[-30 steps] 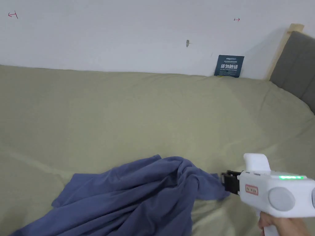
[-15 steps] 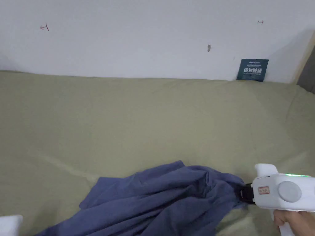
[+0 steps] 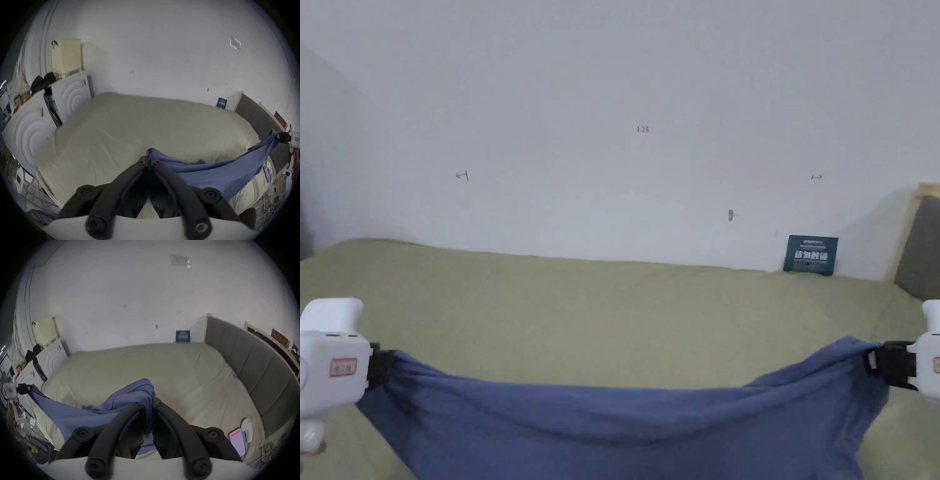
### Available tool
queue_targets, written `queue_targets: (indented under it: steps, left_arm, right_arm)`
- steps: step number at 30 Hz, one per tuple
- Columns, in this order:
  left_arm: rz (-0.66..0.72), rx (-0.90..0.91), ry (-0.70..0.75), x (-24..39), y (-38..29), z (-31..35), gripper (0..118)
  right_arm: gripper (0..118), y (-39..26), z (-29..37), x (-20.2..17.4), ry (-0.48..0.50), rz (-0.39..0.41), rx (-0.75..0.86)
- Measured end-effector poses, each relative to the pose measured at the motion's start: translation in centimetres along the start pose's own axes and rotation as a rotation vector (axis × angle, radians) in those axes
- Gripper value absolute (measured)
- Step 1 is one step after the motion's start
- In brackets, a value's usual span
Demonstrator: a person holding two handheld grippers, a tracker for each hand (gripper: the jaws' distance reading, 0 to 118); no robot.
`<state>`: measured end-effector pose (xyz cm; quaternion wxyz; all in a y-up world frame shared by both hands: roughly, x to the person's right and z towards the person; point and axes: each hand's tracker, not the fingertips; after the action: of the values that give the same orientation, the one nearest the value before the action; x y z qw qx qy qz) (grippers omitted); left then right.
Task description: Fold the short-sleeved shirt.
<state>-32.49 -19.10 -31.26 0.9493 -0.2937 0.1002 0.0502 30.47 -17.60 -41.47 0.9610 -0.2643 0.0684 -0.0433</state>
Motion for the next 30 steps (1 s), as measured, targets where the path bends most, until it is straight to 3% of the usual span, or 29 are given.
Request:
queue_targets:
  steps: [7, 15, 30]
  left_arm:
    - [-0.001, 0.098, 0.037, 0.8, 5.6, 2.8, 0]
    - [-0.014, 0.15, 0.065, 2.6, 9.7, 2.7, 0]
    - [-0.029, 0.172, 0.13, 6.9, 19.2, -5.5, 0]
  right_arm:
    - [9, 3.9, 4.2, 0.4, -0.036, 0.025, 0.104]
    - [9, 7.2, 4.5, -0.3, -0.065, 0.029, 0.141]
    - [9, 16.7, -4.8, -1.5, -0.161, 0.053, 0.187]
